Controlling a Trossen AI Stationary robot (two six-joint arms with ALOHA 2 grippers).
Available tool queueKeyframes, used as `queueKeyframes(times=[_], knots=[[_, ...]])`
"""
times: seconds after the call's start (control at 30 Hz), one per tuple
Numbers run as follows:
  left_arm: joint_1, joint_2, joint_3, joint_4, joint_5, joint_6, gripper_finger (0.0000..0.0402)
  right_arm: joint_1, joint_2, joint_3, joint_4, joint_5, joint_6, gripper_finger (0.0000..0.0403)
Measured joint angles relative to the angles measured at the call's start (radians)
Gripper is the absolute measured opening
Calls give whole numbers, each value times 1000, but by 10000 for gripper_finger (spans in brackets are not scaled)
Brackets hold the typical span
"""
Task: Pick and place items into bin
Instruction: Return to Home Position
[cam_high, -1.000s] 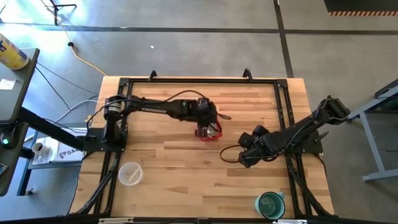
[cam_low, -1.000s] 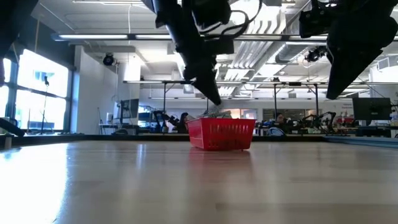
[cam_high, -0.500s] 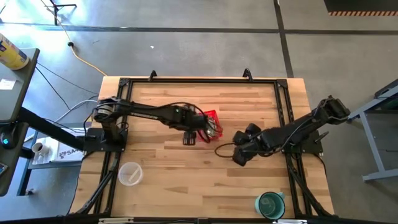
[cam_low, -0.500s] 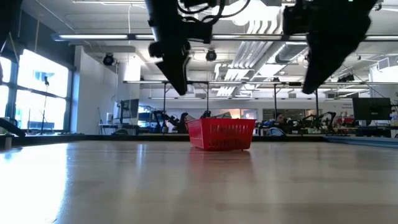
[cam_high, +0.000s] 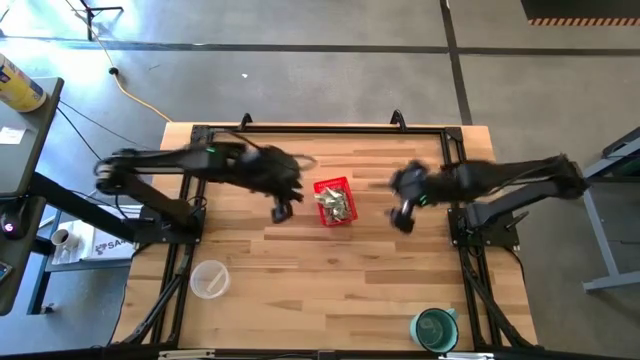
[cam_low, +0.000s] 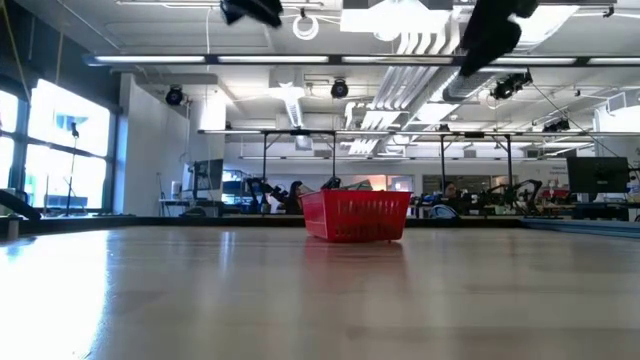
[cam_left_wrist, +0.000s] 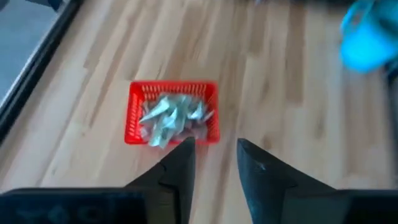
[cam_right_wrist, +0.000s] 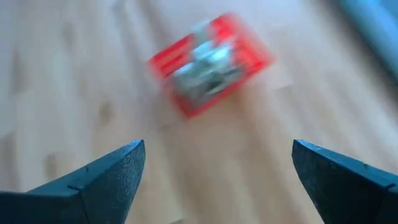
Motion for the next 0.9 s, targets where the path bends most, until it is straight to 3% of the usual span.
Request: queueKeyframes(times=[0.07,0.13,0.27,0.37,0.5,0.63,0.73,0.9], knots=[[-1,-65,0,9,-1,-101,146,-28,-58,54,-84,58,54,395],[-2,-108,1,50,1,-210,141,-46,-120,102,-139,45,151,394],[-48,-161,-61,202,46,-64,136,-33,-255,92,-8,-31,58,395],[-51,-207,-252,420,112,-70,138,-30,-380,-55,130,-138,49,396],[-47,-249,-578,842,224,-143,142,-33,-555,-345,426,-291,113,395],[-5,-332,-780,1101,255,-203,142,-64,-720,-529,663,-346,112,396],[31,-430,-875,1137,250,-214,139,-91,-842,-594,663,-346,107,396],[39,-631,-992,1059,232,-229,140,-116,-1037,-670,617,-340,98,397]])
